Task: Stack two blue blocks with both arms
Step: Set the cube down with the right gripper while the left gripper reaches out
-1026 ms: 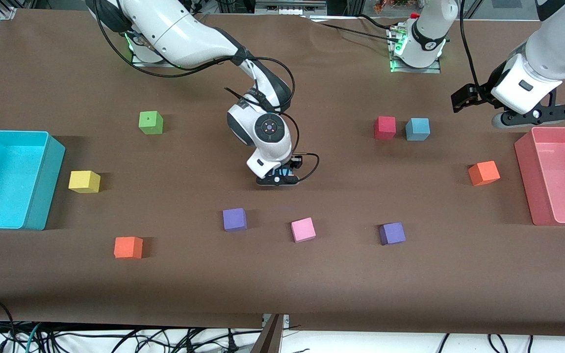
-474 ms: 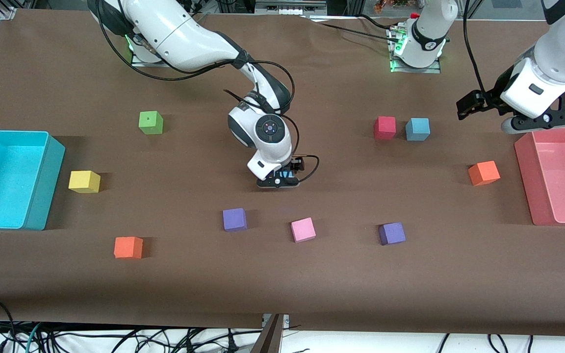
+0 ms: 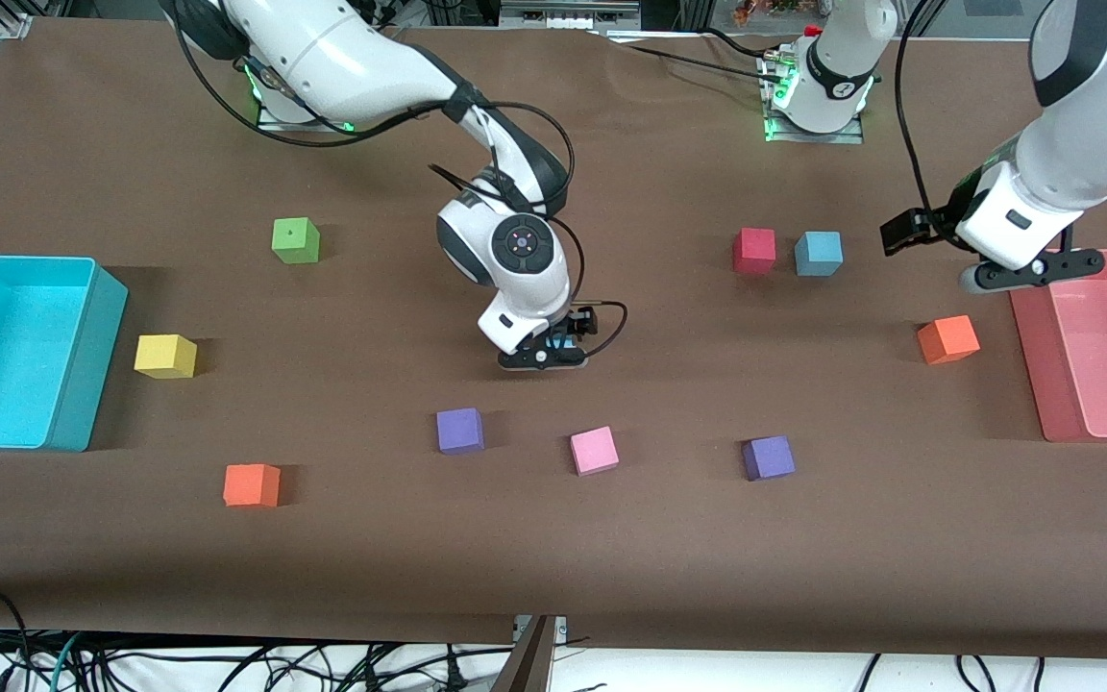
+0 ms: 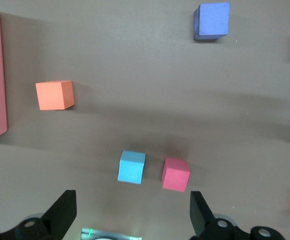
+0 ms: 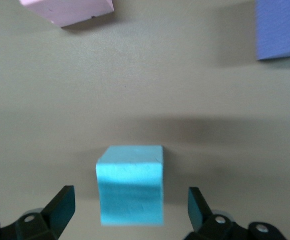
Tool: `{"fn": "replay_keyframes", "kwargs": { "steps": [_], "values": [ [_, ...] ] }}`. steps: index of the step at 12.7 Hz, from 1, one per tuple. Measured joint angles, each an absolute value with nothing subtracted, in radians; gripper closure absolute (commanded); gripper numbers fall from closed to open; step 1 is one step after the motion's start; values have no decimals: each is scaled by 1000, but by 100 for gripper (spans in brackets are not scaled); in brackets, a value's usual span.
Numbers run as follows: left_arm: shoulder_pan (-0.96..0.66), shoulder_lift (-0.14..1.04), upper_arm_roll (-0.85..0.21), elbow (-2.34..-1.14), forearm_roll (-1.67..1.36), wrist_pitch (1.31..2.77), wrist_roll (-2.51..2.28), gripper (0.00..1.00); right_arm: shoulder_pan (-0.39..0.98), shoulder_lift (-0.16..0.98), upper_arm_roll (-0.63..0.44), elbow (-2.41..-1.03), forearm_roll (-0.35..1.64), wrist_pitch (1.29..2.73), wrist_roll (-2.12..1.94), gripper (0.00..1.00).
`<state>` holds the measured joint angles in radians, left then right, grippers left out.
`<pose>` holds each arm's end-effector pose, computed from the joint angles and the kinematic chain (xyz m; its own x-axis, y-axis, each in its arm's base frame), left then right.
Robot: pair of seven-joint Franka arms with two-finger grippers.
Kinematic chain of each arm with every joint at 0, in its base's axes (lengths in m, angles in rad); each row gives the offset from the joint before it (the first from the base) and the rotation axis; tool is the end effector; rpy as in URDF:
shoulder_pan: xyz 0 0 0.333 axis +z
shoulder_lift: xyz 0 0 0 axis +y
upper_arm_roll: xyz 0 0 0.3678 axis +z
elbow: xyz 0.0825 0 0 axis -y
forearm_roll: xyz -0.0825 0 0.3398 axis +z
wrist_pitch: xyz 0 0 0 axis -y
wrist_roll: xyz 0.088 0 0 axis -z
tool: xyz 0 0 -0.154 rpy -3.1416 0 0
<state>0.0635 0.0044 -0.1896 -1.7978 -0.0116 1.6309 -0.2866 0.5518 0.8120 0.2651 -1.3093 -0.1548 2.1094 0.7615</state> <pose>0.4901 -0.0637 0.5361 0.9726 0.1622 -0.1669 0.1583 -0.9867 -0.0365 0.5532 0.4979 0.2763 0.9982 0.0537 -0.0284 0.0522 -0.9973 -0.0524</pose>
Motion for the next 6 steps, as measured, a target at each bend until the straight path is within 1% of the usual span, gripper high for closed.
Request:
{"fn": "replay_keyframes", "kwargs": {
  "steps": [2, 3, 4, 6],
  "values": [
    [63, 4, -196, -1810, -12, 1648, -287, 0, 526, 741, 278, -1307, -155, 1989, 697, 0],
    [61, 2, -199, -1811, -12, 1647, -287, 0, 520, 708, 282, -1309, -154, 1950, 655, 0],
    [58, 1, -200, -1820, -12, 1646, -287, 0, 515, 674, 286, -1317, -133, 1931, 596, 0],
    [58, 2, -199, -1871, -12, 1660, -267, 0, 506, 612, 283, -1359, -14, 1922, 467, 0]
  ]
}}
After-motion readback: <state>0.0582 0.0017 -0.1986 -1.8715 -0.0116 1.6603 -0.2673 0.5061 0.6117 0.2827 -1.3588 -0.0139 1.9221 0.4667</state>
